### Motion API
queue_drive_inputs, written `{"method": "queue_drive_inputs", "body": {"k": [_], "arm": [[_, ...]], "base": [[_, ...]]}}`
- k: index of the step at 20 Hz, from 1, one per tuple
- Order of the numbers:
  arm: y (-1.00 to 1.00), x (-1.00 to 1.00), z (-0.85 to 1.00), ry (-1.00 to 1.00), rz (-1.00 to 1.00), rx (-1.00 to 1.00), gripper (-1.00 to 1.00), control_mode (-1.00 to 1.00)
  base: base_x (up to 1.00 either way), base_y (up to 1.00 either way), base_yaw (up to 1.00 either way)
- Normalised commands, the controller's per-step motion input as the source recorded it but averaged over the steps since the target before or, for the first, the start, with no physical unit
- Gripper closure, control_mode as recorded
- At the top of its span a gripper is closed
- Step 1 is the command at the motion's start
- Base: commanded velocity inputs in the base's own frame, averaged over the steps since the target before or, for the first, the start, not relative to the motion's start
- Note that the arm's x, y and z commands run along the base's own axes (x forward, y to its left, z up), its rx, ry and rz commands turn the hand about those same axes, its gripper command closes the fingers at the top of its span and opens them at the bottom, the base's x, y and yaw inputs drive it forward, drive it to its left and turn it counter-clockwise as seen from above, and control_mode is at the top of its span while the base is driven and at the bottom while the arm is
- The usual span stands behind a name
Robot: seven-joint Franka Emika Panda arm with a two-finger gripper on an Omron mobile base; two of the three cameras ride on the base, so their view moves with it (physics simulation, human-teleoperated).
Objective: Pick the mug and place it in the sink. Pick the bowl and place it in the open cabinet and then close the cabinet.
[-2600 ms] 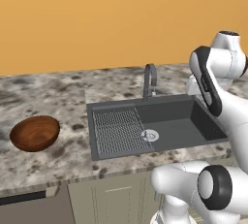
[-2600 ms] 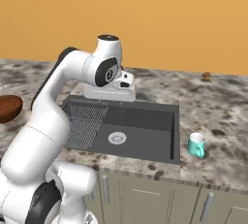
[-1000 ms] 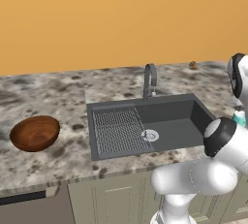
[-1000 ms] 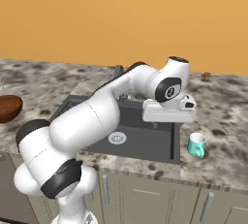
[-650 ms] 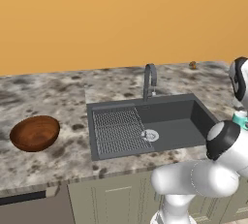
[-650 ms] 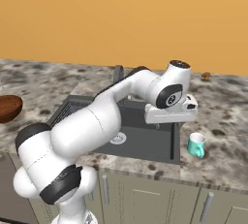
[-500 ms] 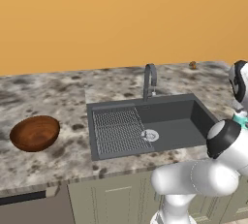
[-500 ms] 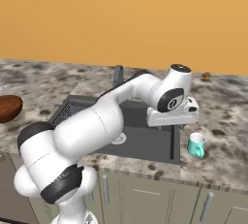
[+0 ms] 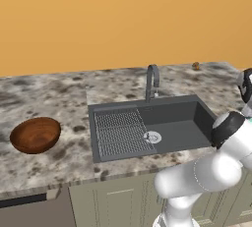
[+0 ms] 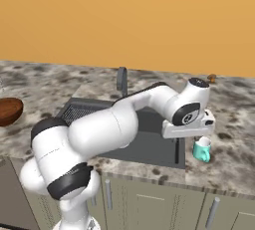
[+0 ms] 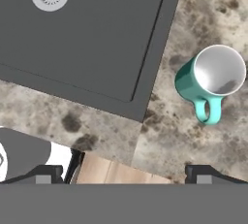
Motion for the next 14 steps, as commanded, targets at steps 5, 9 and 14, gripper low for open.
{"method": "queue_drive_inputs", "body": {"k": [5, 9, 14], "arm": [[-0.51, 0.02, -0.35, 0.00, 0.00, 0.05, -1.00, -1.00], [-0.54, 0.03, -0.23, 0.00, 0.01, 0.06, -1.00, -1.00], [-0.47, 0.14, -0.15, 0.00, 0.01, 0.03, -1.00, -1.00]], "base": [[0.00, 0.00, 0.00], [0.00, 0.00, 0.00], [0.00, 0.00, 0.00]]}}
